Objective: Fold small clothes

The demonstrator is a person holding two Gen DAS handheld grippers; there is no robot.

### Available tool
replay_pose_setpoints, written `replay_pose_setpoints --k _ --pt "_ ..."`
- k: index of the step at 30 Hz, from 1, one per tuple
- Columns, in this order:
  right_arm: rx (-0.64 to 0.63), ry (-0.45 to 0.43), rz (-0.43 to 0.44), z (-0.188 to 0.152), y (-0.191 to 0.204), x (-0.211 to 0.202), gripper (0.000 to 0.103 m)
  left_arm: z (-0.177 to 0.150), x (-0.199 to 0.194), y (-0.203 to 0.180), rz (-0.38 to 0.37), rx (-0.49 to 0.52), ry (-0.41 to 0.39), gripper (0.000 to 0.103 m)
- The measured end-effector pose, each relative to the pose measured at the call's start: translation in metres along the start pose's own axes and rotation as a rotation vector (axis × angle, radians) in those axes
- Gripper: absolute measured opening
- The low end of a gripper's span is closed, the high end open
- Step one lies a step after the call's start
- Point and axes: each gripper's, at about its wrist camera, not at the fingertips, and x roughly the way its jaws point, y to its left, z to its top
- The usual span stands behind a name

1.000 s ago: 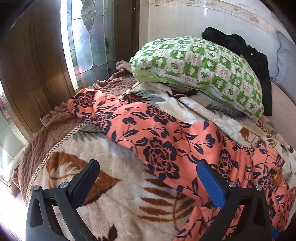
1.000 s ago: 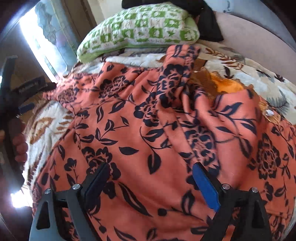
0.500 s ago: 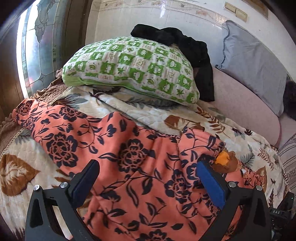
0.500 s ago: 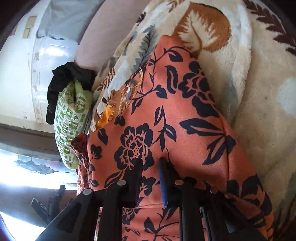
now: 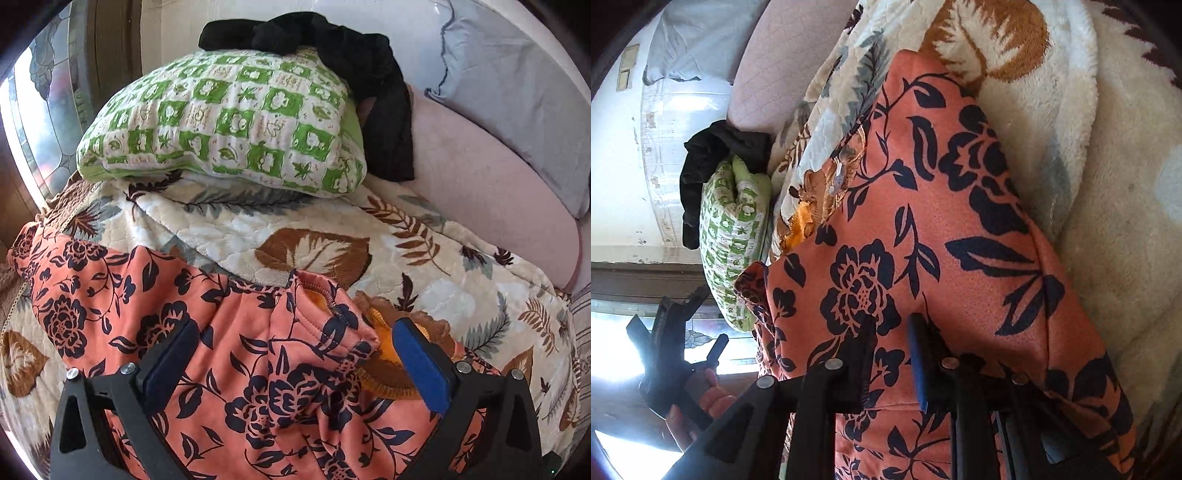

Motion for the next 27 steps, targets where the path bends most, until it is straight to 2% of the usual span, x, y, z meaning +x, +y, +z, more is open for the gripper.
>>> replay_pose_setpoints --k 4,9,12,14,16,18,20,27 --pt "-0.005 0.001 -0.006 -0.001 0.002 0.0 0.022 -0.005 0.016 -0.003 0.031 -0.016 0.024 0.103" --pt "-0.009 0.002 -0.009 0.0 0.004 0.001 0.022 -0.012 0.034 -0.022 0.084 0.073 0.046 0.103" --pt "-0.01 0.003 -0.009 0.0 0.003 0.001 0.022 -0.015 0.042 -0.026 0.146 0.108 0.065 0.103" --pt "-0.01 0.004 -0.009 0.0 0.004 0.002 0.022 -0.019 0.032 -0.024 0.135 0.102 0.039 0.103" --pt "-0.01 0.005 -0.009 0.0 0.004 0.002 0.022 -0.024 0.014 -0.022 0.11 0.092 -0.029 0.103" --pt "-0.011 0.006 -0.012 0.0 0.005 0.003 0.022 -0.029 0.003 -0.025 0.119 0.115 -0.08 0.103" --pt "-0.014 0.005 -0.014 0.0 0.006 0.003 0.022 -0.029 0.009 -0.028 0.149 0.138 -0.053 0.103" --pt "-0.018 0.009 -0.008 0.002 0.005 0.003 0.022 -0.034 0.039 -0.027 0.216 0.112 0.032 0.103"
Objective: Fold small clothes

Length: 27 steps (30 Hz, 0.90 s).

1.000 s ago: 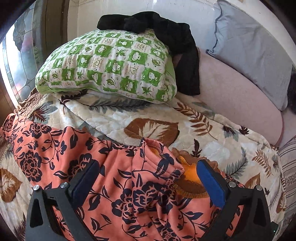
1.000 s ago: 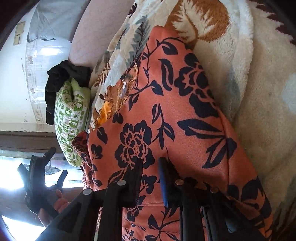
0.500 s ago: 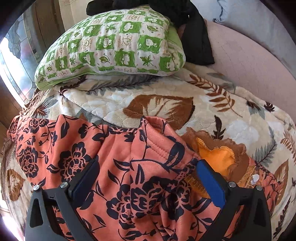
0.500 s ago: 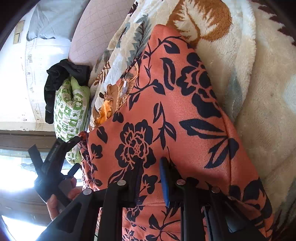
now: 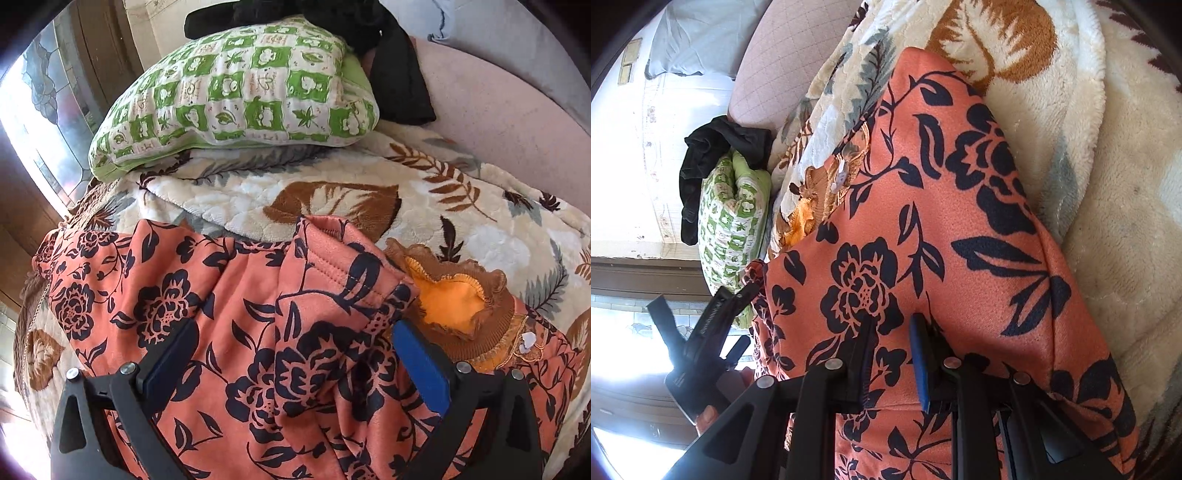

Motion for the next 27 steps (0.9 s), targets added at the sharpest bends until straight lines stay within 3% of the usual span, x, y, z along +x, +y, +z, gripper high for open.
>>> replay_pose_setpoints --k 5,8,10,12,14,17,21,27 --pt "-0.007 -0.013 0.007 -0.001 -0.002 0.0 0.022 0.003 0.027 -0.001 0.022 0.005 0.082 0.103" --pt "-0.016 -0.017 0.006 -0.001 -0.002 0.0 0.022 0.005 0.037 0.009 -0.006 -0.028 0.094 0.103" --pt "-0.017 -0.017 0.007 0.0 -0.002 -0.001 0.022 0.006 0.041 0.017 -0.044 -0.051 0.103 0.089" --pt "-0.022 -0.019 0.006 -0.001 -0.002 -0.001 0.022 0.008 0.043 0.025 -0.117 -0.071 0.122 0.042" --pt "-0.028 -0.022 0.003 -0.001 -0.001 0.0 0.022 0.007 0.042 0.035 -0.201 -0.092 0.126 0.017" --pt "-0.043 -0.026 -0.005 -0.001 0.001 0.0 0.022 0.006 0.029 0.057 -0.26 -0.135 0.096 0.011" --pt "-0.047 -0.028 -0.001 -0.002 0.001 0.0 0.022 0.003 0.012 0.102 -0.322 -0.19 0.065 0.01" --pt "-0.062 -0.034 0.002 -0.003 0.002 0.001 0.022 -0.016 0.003 0.158 -0.423 -0.209 0.126 0.015"
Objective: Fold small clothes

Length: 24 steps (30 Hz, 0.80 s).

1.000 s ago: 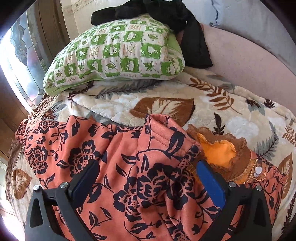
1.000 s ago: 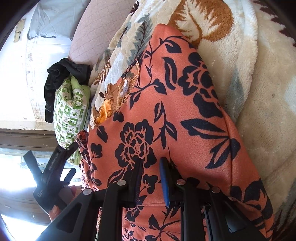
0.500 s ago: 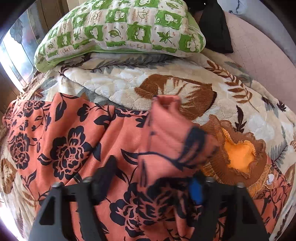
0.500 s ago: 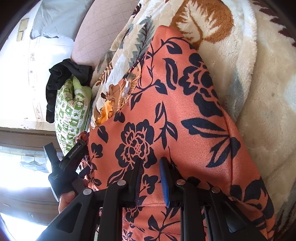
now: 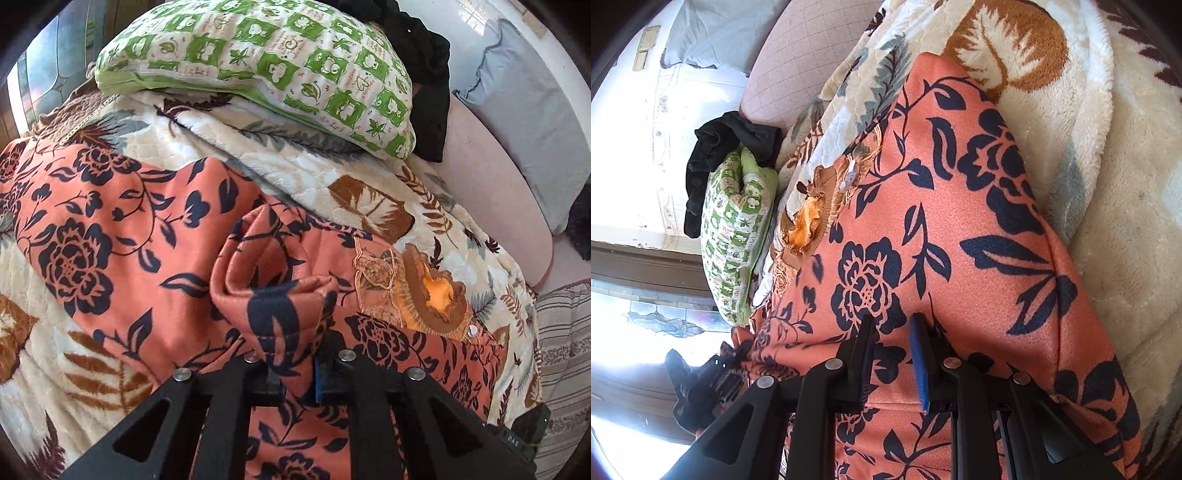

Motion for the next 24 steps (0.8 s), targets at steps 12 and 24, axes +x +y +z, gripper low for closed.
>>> replay_pose_setpoints --k 12,24 --pt "-0.157 -0.073 -0.011 -0.014 0.005 -0.004 0.022 -0.055 -0.048 0.043 -0.005 0.077 -0.255 0.061" --pt "-0.307 -0.221 -0.034 -0.035 0.008 -0.012 0.022 -0.069 -0.053 0.029 0.044 0.182 -0.278 0.081"
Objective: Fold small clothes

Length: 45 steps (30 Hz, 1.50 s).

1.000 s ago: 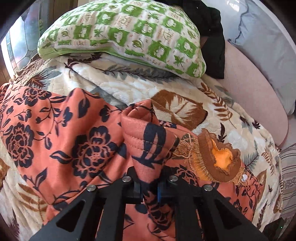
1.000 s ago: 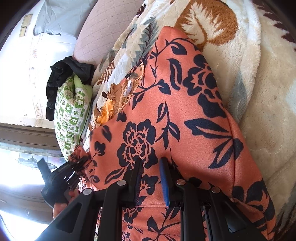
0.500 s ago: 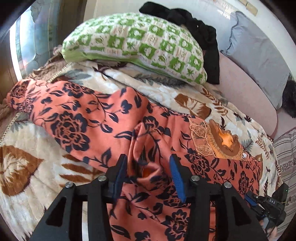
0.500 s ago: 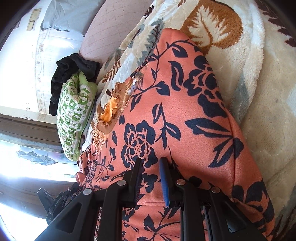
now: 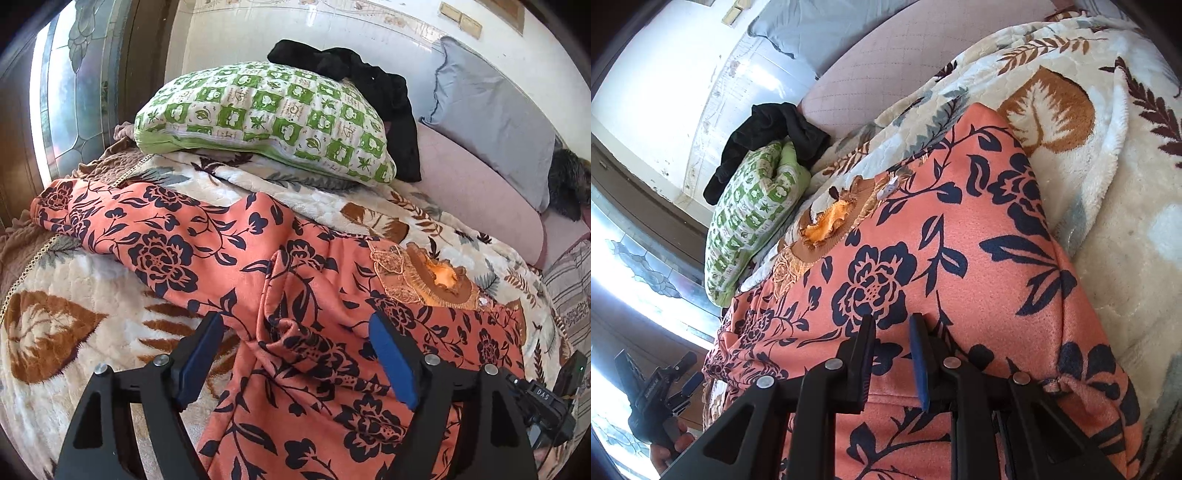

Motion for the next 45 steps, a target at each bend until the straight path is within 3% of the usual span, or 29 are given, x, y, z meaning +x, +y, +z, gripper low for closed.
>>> replay_pose_setpoints --k 3,7,9,13,18,21,23,27,29,30,31,32,36,39,41,45 --pt "-0.01 -0.005 -0.017 -0.001 0.003 0.001 0.022 -0.002 0.019 -0.005 -0.018 0.03 0.065 0.082" --pt "0.001 -0.007 -0.004 -0.001 0.0 0.002 0.022 -0.004 0.039 -0.005 -0.063 -0.052 0.178 0.082" --pt "0.007 -0.007 -0.006 -0.001 0.0 0.002 0.022 -0.003 0.036 -0.007 -0.079 -0.044 0.157 0.082" --pt "-0.014 0.002 -0.063 0.0 0.007 0.004 0.022 -0.008 0.025 -0.017 0.042 0.111 0.08 0.082" --pt "-0.013 0.021 -0.221 0.001 0.029 0.004 0.023 -0.022 0.028 -0.012 0.099 0.22 0.11 0.082" --pt "-0.007 0.089 -0.355 0.011 0.051 0.004 0.024 -0.027 0.033 -0.003 0.121 0.23 0.154 0.082" --pt "-0.063 0.09 -0.397 0.02 0.076 0.0 0.025 -0.027 0.034 0.005 0.127 0.211 0.172 0.082" --pt "-0.157 0.058 -0.333 0.034 0.139 -0.007 0.026 -0.022 0.031 0.019 0.136 0.15 0.168 0.082" --pt "-0.182 0.095 -0.297 0.035 0.168 0.006 0.037 -0.019 0.031 0.026 0.146 0.111 0.168 0.082" --pt "-0.198 0.127 -0.294 0.033 0.18 0.016 0.056 -0.017 0.032 0.029 0.15 0.095 0.173 0.082" --pt "-0.214 0.154 -0.298 0.029 0.191 0.028 0.065 -0.017 0.032 0.031 0.154 0.086 0.174 0.082" --pt "-0.231 0.167 -0.3 0.023 0.203 0.041 0.067 -0.016 0.031 0.033 0.159 0.081 0.171 0.082" --pt "-0.294 0.248 -0.292 -0.003 0.23 0.093 0.064 -0.014 0.027 0.037 0.192 0.093 0.15 0.082" --pt "-0.29 0.322 -0.33 -0.022 0.233 0.13 0.051 -0.012 0.025 0.04 0.201 0.1 0.142 0.082" --pt "-0.282 0.372 -0.38 -0.032 0.228 0.154 0.049 -0.012 0.025 0.042 0.208 0.104 0.144 0.082" --pt "-0.361 0.328 -0.476 -0.035 0.238 0.172 0.049 -0.013 0.028 0.042 0.205 0.114 0.164 0.082"
